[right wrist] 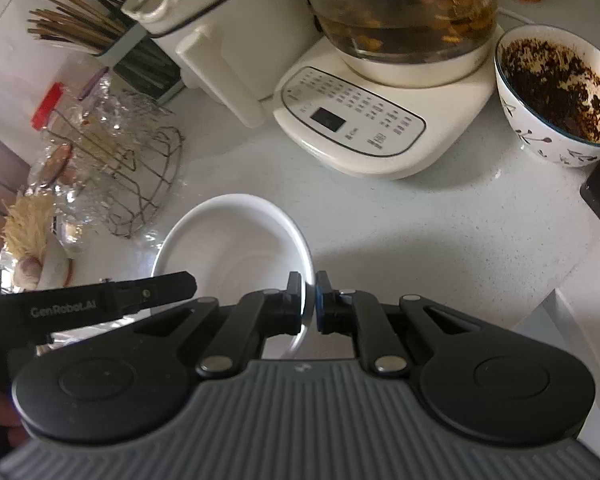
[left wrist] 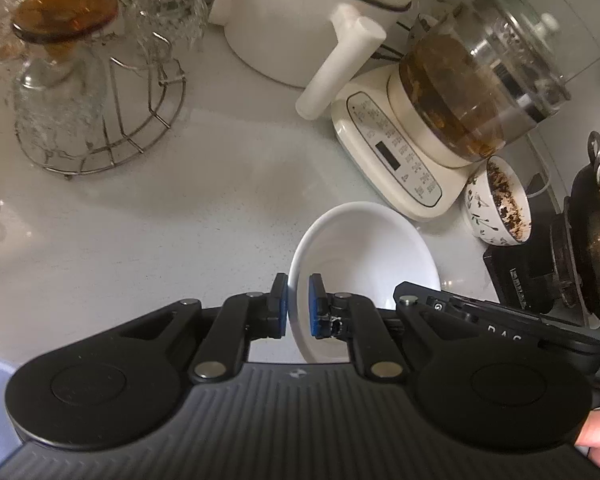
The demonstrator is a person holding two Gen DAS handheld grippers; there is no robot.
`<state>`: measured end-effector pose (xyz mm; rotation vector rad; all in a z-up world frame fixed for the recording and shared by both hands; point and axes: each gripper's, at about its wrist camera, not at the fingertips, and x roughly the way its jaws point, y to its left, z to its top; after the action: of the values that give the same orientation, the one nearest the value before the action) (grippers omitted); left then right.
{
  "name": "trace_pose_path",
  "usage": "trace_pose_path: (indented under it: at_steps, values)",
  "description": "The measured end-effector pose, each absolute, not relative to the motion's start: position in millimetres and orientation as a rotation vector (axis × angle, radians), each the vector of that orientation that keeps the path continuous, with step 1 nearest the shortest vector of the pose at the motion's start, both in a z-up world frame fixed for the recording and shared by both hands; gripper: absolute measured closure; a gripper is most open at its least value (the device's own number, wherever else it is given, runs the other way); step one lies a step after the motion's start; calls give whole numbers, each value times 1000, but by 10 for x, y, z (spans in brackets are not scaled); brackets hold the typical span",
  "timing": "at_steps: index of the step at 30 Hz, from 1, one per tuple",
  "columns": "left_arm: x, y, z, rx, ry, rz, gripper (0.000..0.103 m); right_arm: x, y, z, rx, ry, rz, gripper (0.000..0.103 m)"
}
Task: Organize plates and bowls
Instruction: 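Lift the white bowl with both grippers and carry it over the blue bowls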
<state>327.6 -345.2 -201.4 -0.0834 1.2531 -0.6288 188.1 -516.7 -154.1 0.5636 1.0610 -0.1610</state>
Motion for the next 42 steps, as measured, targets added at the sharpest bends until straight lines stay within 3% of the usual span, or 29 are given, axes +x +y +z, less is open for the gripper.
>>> trace_pose_path:
  at_steps: [42]
  values:
    - [2699,-1933,-1363,-262,1102,-419,91,2007,-4055,-928,390,1024,156,94]
